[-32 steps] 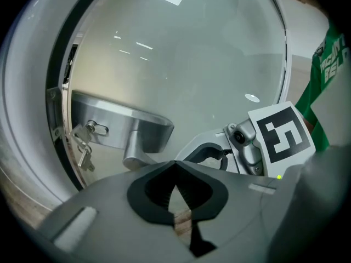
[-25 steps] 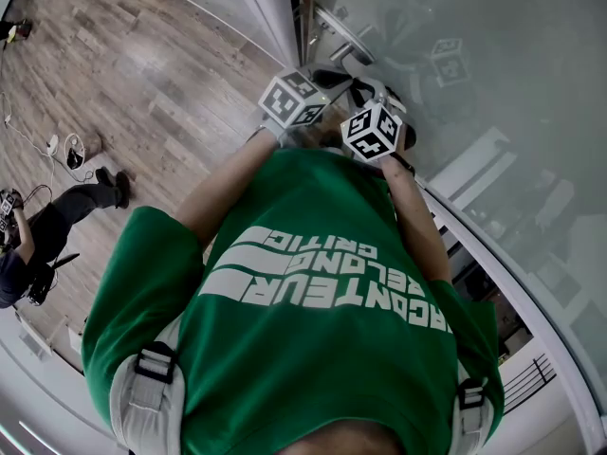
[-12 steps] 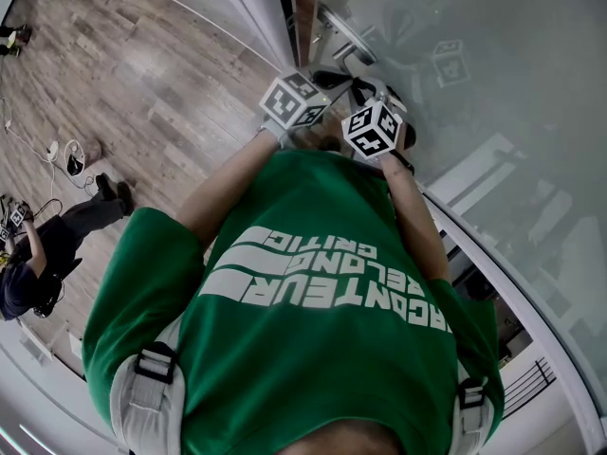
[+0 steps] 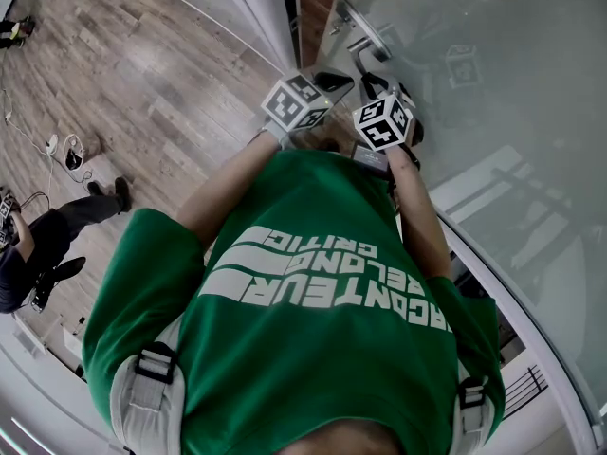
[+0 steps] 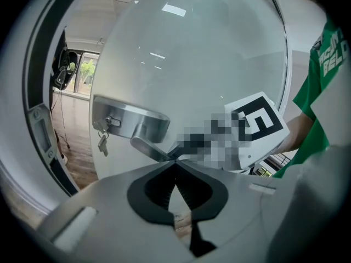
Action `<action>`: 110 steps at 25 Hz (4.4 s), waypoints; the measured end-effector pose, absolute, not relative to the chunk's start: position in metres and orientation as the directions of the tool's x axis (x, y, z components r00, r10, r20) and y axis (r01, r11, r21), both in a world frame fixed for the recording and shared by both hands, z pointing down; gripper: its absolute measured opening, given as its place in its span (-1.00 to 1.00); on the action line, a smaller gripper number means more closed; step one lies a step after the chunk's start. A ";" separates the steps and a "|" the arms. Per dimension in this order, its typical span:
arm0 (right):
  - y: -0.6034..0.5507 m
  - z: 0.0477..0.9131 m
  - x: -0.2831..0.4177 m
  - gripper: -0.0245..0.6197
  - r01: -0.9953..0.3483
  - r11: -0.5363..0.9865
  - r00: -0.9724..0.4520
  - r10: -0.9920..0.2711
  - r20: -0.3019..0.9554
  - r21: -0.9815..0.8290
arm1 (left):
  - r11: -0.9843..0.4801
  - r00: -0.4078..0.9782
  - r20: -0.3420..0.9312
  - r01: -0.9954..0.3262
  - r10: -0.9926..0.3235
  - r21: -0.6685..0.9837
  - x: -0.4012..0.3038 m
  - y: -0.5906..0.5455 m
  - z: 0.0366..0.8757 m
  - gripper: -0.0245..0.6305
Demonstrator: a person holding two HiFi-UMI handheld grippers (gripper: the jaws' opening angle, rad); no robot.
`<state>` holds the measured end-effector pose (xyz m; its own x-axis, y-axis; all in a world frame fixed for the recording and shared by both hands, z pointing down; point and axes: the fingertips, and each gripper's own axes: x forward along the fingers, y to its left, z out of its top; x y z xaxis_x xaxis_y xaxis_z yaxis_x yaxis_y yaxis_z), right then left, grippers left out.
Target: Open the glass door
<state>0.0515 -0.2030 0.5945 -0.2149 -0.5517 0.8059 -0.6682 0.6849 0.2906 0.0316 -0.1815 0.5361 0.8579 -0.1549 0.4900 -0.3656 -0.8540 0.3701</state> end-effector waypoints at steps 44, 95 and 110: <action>-0.315 0.601 0.196 -0.77 -0.807 0.495 -0.070 -0.621 0.781 0.321 | -0.845 0.896 0.400 -0.358 -0.192 0.398 0.075 -0.155 0.517 -0.87; -0.382 0.597 0.399 -0.74 -0.884 0.219 0.184 -0.648 0.739 0.413 | -0.900 0.930 0.353 -0.062 0.105 0.432 0.285 -0.311 0.527 -0.87; -0.392 0.596 0.483 -0.74 -0.887 0.106 0.286 -0.637 0.716 0.449 | -0.896 0.912 0.375 -0.021 0.164 0.443 0.299 -0.325 0.533 -0.87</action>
